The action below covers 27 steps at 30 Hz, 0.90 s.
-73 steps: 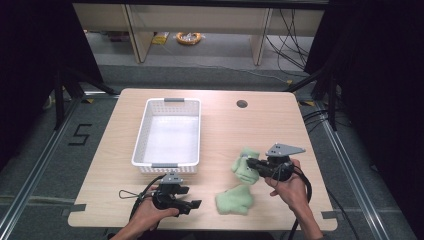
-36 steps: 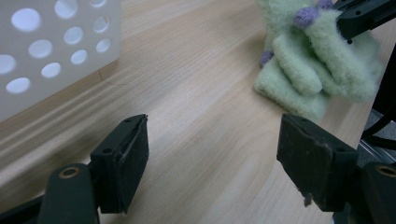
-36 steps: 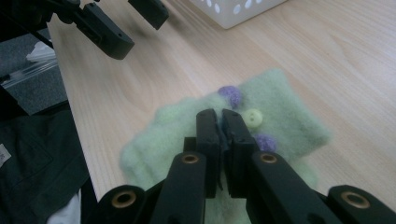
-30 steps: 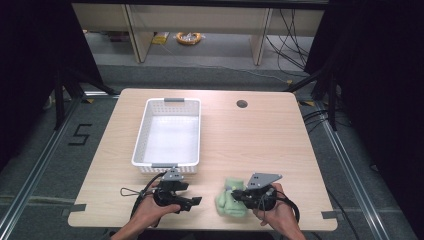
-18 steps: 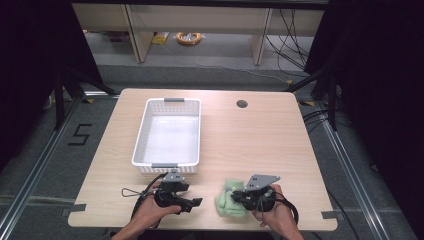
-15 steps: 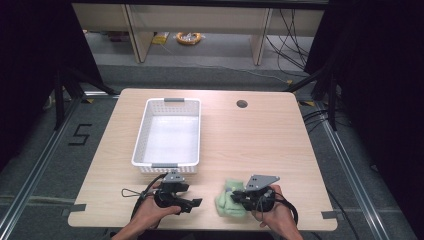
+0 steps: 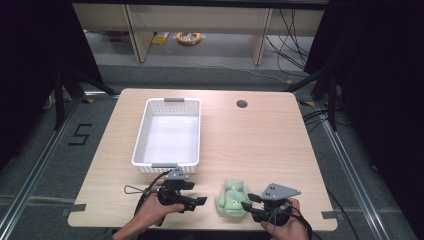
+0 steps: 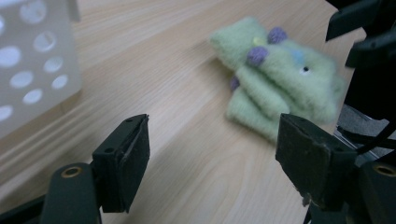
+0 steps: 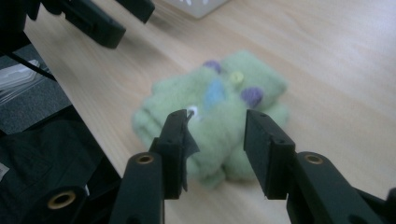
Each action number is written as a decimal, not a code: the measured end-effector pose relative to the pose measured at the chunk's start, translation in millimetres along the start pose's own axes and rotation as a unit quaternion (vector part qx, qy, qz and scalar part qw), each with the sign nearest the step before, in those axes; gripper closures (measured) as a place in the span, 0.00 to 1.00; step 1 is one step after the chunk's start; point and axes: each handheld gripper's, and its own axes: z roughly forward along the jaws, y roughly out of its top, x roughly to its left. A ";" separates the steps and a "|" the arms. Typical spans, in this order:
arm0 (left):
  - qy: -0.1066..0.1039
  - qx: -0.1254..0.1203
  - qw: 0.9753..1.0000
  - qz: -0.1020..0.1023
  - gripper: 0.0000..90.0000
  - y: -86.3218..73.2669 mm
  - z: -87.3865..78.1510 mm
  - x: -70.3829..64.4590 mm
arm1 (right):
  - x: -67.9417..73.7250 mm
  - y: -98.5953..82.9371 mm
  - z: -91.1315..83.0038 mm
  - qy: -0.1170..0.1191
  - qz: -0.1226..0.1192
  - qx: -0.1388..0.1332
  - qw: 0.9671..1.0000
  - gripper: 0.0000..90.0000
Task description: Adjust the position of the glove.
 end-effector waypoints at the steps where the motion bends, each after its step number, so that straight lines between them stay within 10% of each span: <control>1: 0.000 0.000 1.000 0.000 0.29 0.0 0.0 0.0 | 0.0 0.0 0.0 0.000 0.000 0.000 1.000 0.67; 12: -0.040 0.009 0.999 0.028 0.31 31.6 24.7 -12.5 | 7.2 -10.3 10.7 -0.014 0.035 0.025 0.999 0.61; 27: -0.055 0.038 0.995 0.070 0.37 68.9 67.7 -18.5 | 2.5 -16.3 18.8 0.005 0.003 0.050 0.999 0.91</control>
